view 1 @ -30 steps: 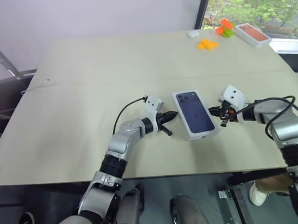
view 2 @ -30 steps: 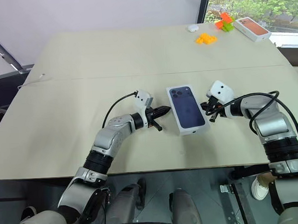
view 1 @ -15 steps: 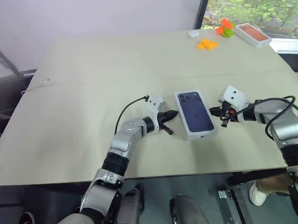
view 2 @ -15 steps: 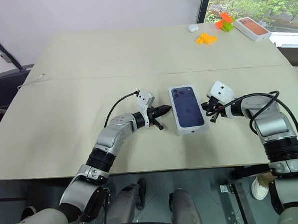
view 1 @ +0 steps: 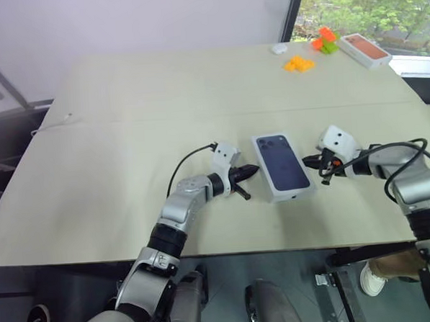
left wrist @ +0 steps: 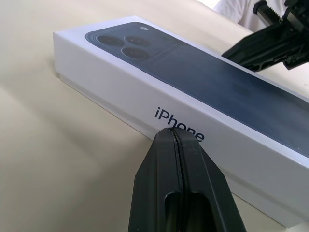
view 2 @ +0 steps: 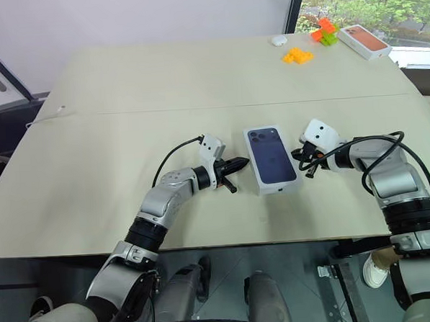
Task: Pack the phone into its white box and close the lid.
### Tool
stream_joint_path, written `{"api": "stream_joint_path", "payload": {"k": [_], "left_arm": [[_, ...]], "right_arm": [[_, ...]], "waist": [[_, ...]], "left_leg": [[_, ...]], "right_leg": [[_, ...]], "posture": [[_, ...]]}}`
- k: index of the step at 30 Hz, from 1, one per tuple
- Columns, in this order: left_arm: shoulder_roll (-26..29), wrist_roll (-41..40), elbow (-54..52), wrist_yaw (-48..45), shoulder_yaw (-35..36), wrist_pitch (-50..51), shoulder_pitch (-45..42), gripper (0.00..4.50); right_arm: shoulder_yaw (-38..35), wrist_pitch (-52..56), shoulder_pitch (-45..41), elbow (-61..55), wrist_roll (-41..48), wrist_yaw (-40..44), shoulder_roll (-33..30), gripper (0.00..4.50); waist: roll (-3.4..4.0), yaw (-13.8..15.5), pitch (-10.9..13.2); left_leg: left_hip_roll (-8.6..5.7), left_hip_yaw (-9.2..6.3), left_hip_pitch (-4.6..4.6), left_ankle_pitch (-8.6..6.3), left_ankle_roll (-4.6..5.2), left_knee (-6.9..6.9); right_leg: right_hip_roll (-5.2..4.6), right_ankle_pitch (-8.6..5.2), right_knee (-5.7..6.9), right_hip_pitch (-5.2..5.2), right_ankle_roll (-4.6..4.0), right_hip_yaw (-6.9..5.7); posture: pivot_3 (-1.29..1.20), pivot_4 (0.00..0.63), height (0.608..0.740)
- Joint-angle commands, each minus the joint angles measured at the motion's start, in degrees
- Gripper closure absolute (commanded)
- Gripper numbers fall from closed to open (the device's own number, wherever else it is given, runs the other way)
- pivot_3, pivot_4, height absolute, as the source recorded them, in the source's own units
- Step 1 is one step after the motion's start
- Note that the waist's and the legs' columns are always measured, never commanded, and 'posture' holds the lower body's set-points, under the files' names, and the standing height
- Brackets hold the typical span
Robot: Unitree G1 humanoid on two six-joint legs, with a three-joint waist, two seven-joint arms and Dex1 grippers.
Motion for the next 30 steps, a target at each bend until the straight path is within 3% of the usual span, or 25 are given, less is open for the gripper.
{"api": "stream_joint_path", "payload": {"k": [1,10,16,22,25,30], "left_arm": [[-0.68,-0.02,-1.45,0.03,0.01,-0.75,-0.79,4.50],[1.30,-2.39,-6.43,0.55,2.97,3.55,-1.14,4.50],[-0.17,-5.50,-11.13,2.23,5.25,7.47,-6.40,4.50],[-4.59,-3.61,-7.05,2.48,1.35,5.83,-5.62,4.50],[-5.79,-3.71,-4.52,3.21,0.99,6.52,-3.75,4.50],[-3.08,1.37,-0.55,4.07,-2.30,5.21,-2.36,4.50]], "right_arm": [[-0.59,-0.74,-0.53,-0.43,-0.28,-0.22,-0.40,4.48],[-2.78,-1.13,-3.78,2.21,-0.06,0.71,-2.12,4.48],[-7.72,7.44,-7.15,-2.54,9.44,3.92,-0.51,4.48],[-5.46,11.65,-0.13,-10.88,11.71,5.48,-0.21,4.48],[-3.12,8.83,4.11,-11.78,8.48,4.36,-0.83,4.48],[-2.01,6.16,7.40,-12.10,6.16,2.46,-0.77,4.48]], "waist": [[0.00,-0.01,0.00],[0.02,-0.15,0.01],[0.00,0.16,0.02],[-0.01,0.93,0.01],[0.01,1.10,0.00],[0.04,1.01,-0.03]], "left_leg": [[0.00,0.00,0.00,0.00,0.00,0.00],[0.00,0.00,0.00,0.00,0.00,-0.02],[0.00,0.00,-0.01,0.00,0.00,0.00],[-0.02,-0.01,-0.01,-0.10,0.05,0.03],[-0.02,0.00,-0.02,-0.10,0.05,0.03],[-0.01,-0.01,0.06,-0.13,0.00,0.06]], "right_leg": [[0.00,0.00,0.00,0.00,0.00,0.00],[0.00,0.00,0.00,-0.02,0.00,0.00],[0.00,0.00,0.01,-0.01,0.00,-0.01],[-0.01,-0.03,-0.13,0.10,0.05,-0.04],[-0.01,-0.03,-0.11,0.04,0.05,-0.02],[-0.01,-0.03,-0.10,0.12,0.04,-0.03]], "posture": [[0.00,0.150,0.740],[0.00,0.150,0.740],[0.00,0.150,0.740],[0.00,0.150,0.740],[0.00,0.150,0.740],[0.00,0.150,0.740]]}}
